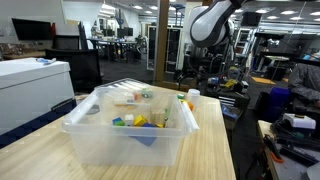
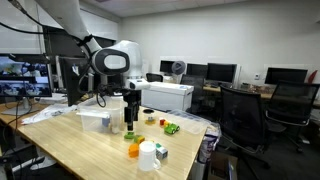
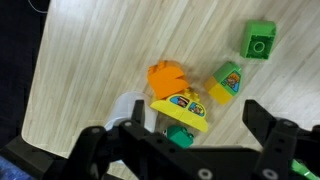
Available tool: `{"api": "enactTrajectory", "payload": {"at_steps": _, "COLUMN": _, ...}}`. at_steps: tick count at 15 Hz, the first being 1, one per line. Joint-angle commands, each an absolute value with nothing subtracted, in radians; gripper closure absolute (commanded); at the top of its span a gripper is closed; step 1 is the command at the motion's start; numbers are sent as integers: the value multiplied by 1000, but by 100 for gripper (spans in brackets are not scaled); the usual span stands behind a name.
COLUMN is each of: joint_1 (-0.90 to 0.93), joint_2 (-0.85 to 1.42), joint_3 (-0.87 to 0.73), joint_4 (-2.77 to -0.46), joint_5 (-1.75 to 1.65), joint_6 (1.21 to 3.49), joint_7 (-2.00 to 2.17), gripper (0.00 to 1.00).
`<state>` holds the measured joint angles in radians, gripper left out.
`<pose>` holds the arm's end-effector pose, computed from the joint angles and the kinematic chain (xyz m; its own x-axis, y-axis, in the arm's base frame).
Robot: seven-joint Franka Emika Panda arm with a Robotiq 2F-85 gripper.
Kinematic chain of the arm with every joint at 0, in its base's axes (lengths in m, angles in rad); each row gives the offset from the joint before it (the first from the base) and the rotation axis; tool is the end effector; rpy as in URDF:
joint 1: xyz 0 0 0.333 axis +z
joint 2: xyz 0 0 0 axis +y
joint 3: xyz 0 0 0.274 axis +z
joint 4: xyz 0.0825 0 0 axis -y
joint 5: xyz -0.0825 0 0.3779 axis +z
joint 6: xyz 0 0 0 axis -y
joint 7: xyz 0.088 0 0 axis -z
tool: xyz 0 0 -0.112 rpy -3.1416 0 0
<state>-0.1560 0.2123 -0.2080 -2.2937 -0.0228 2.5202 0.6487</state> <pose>0.4843 -0.1871 0.2200 0.5493 -0.8342 0.0486 -0.8356 -0.5482 0.0348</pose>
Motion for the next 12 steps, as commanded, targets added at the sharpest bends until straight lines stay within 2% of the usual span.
{"api": "enactTrajectory", "payload": {"at_steps": 1, "joint_1": -129, "joint_2": 252, "joint_3": -223, "joint_4": -2264, "joint_5": -31, "joint_6": 2494, "joint_7": 666, "gripper": 0}}
{"api": "enactTrajectory", "payload": {"at_steps": 12, "joint_1": -92, "joint_2": 338, "joint_3": -231, "joint_4": -2211, "joint_5": -21, "joint_6": 2489, "joint_7": 659, "gripper": 0}}
